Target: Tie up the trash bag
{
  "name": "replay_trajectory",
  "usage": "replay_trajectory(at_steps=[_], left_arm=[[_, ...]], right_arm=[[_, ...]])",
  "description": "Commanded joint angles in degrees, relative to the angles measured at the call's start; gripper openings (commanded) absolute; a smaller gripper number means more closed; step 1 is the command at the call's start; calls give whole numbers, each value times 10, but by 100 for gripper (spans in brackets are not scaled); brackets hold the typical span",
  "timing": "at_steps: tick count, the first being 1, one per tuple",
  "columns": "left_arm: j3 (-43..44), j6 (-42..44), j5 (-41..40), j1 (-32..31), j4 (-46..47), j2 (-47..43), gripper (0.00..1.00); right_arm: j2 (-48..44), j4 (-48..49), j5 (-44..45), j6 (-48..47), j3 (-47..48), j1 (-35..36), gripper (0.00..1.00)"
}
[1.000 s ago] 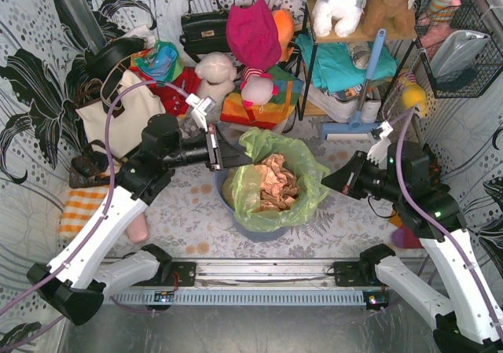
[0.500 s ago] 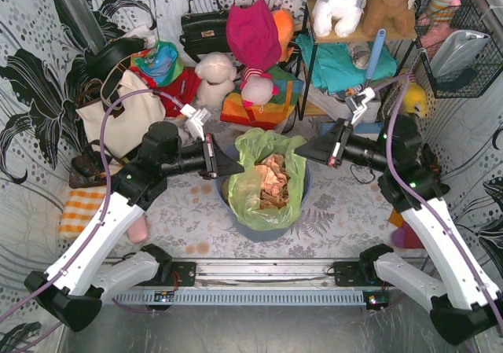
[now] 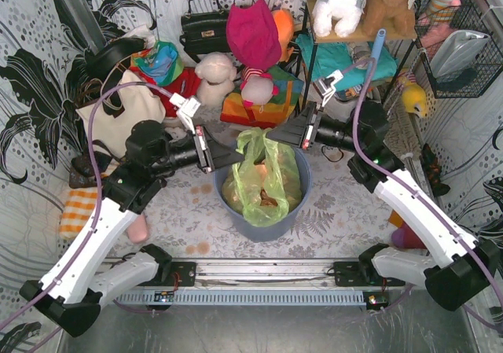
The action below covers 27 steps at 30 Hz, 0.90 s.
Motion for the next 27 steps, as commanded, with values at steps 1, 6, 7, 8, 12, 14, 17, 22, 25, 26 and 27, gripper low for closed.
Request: replay_trajectory(at_steps=[1,6,7,8,12,14,17,22,25,26,27], left_arm=[[45,2,-11,5,96,-9,0],[82,31,-39,6,154,2,0],[85,33,-40,6,169,6,0],[90,34,-38,5,184,11,0],[73,14,-15,6,282,16,0],[64,5,-10,5,327,12,0],[67,2,-7,5,373,7,0],[101,29,-25,5,341,-9,16],[109,51,-45,5,299,-24,40],[110,57,-49,5,286,-29,46],[109,63,-54,5,271,-33,52]], right_arm=[[-9,51,25,-23,54,2,0],[-44,-20,83,-94,73,2,0],[-56,-31,96,-108,73,2,0],[-68,-41,109,-122,71,2,0],[-113,-44,146,-148,53,2,0],[-127,-25,162,-148,45,2,0],[-124,16,174,-144,47,2,0],[-89,62,139,-139,89,2,12],[-72,50,112,-145,116,2,38],[-70,40,111,-148,119,2,44],[-71,23,111,-151,121,2,51]])
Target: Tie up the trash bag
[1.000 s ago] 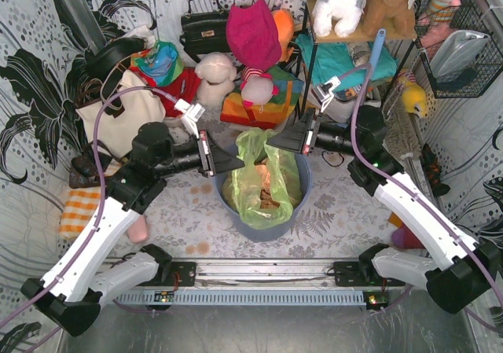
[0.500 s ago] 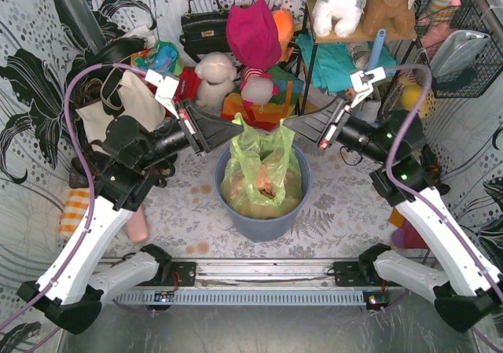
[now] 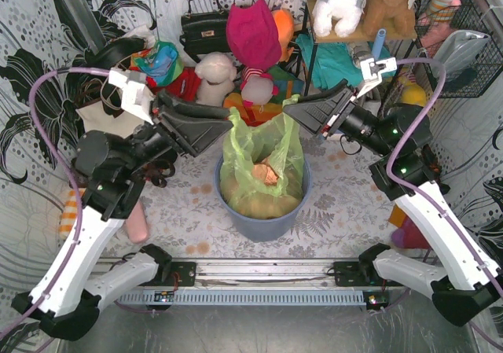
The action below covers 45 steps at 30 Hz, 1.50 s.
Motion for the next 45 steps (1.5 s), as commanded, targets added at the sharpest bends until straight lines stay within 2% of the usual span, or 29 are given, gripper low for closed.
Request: replay_trajectory(at_steps=[1,3,7,11,14,20,25,27,30,34,35,36,41,45], left_arm=[[21,38,-31,3,-37,-28,56],[20,43,-39,3,-73,-35,63],[11,40,-22,3,-116,-46,71],[9,32,27,4,-150,-43,74],[-2,15,61,3,-144,-28,74],[-50,-73,134,3,8,7,75],[-51,-154,182,3,153,40,74],[-39,-160,180,3,177,42,73],[22,-83,142,4,82,42,73],[152,11,78,3,-65,70,73],[207,39,17,3,-112,83,73],[220,47,-1,3,-120,82,73],[191,50,-28,3,-122,68,73],[119,19,3,4,-90,47,73]], right_arm=[[-5,-10,-21,-19,33,2,55],[-11,-56,-11,-33,31,2,61],[-29,-137,-7,-53,17,2,70],[-39,-166,-16,-58,1,2,75],[-37,-153,-29,-48,-15,2,76],[-11,-63,-70,-7,-38,2,76],[19,47,-117,52,-34,2,75],[36,69,-123,69,-10,2,74],[66,72,-133,71,65,2,72],[93,56,-131,51,173,2,67],[90,40,-104,28,213,2,64],[86,33,-92,18,218,2,64],[53,-3,-46,-14,173,2,65],[27,-30,-30,-21,109,2,69]])
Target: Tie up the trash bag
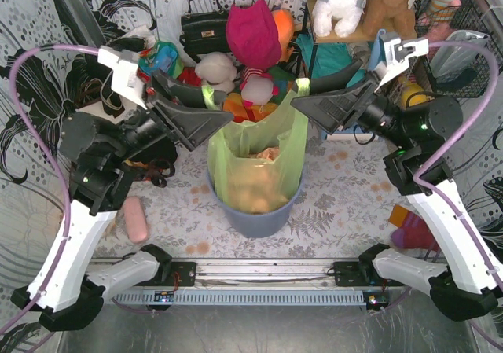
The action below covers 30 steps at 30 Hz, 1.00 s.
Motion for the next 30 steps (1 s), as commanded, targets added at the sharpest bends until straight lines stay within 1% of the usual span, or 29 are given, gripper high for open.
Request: replay_trajectory(at_steps=[1,5,10,14,18,20,22,24,27,30], left_arm=[[-67,-18,11,3,31,-16,74],[-104,-46,48,3,60,-34,75],[-99,-51,64,3,62,-36,76],[-86,-63,76,3,86,-10,76],[-19,-56,94,3,83,45,76],[31,-39,80,3,57,70,76],[100,-12,42,4,7,90,75],[143,18,1,5,-34,99,74],[163,46,-56,4,-66,89,74],[148,59,-85,4,-81,74,73]], right_arm=[[-18,-20,31,-23,-62,1,71],[-23,-10,11,-12,-101,1,76],[1,33,-28,5,-96,2,75],[26,35,-43,-3,-43,1,71],[60,-4,-42,-30,44,2,67],[80,-34,-40,-47,89,1,64],[98,-56,-37,-60,139,1,60],[110,-68,-33,-71,172,1,57],[115,-90,-18,-86,197,1,56],[106,-102,-2,-99,183,1,54]])
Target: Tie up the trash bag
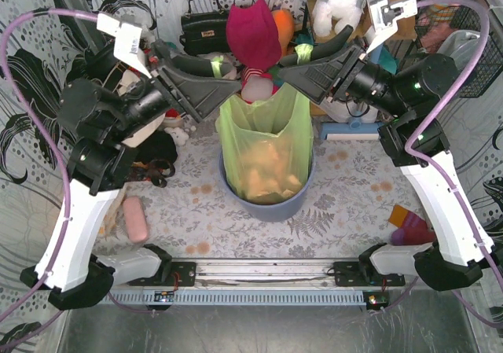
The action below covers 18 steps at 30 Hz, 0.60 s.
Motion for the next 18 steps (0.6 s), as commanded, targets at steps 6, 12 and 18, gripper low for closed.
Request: replay_trajectory(at_steps=[6,12,18], left_arm=[[-49,63,-129,4,-52,-43,73],[-56,67,-119,5,-51,-20,73],[7,76,-97,18,-59,21,73]], right_arm=[[-52,-40,83,-54,-75,1,54],[-74,-62,129,-65,-141,2,56],[-56,-69,133,-79,-117,2,56]])
